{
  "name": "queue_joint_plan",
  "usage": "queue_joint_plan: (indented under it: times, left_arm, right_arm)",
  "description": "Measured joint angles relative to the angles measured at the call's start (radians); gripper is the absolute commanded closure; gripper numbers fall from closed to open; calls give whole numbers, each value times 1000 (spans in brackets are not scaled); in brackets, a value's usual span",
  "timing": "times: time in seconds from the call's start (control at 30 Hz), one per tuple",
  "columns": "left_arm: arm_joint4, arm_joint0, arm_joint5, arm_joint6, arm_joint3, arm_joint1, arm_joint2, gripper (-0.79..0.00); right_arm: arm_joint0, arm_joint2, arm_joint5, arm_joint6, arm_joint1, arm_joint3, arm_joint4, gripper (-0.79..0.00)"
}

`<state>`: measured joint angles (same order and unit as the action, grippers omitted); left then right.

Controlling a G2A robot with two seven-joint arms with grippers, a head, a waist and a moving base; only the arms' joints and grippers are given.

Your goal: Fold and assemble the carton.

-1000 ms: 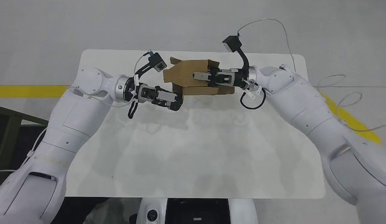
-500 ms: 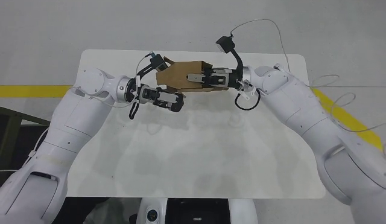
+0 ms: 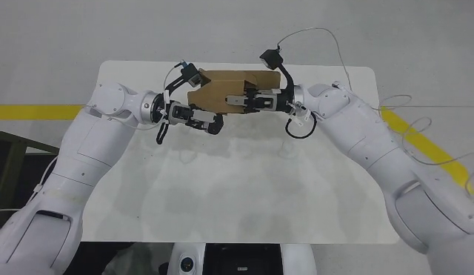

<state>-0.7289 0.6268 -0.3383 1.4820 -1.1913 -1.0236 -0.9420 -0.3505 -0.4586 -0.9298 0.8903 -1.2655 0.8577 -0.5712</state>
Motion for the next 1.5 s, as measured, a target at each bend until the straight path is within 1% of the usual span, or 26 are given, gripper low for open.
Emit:
queue_joint_plan:
  times: [0.43, 0.7, 0.9, 1.1, 1.27, 1.5]
  left_arm:
    - [2, 3, 1, 1, 0, -2, -8, -785]
    - [11, 7, -1, -1, -1, 1, -22, -785]
    - [36, 9, -10, -10, 6, 9, -42, -785]
    - [69, 9, -22, -22, 11, 15, -54, -785]
    - [103, 7, -38, -38, 17, 20, -59, -785]
    - [203, -6, -70, -70, 30, 28, -64, -785]
  right_arm:
    - [-16, -28, 9, 10, -8, -11, -5, 0]
    - [-26, -67, 24, 25, 14, -27, -17, 0]
    - [-49, -101, 52, 52, 55, -5, -23, 0]
    - [-94, -141, 80, 80, 107, 51, -39, 0]
    - [-127, -181, 98, 98, 150, 108, -52, 0]
    - [-175, -224, 122, 122, 202, 213, -72, 0]
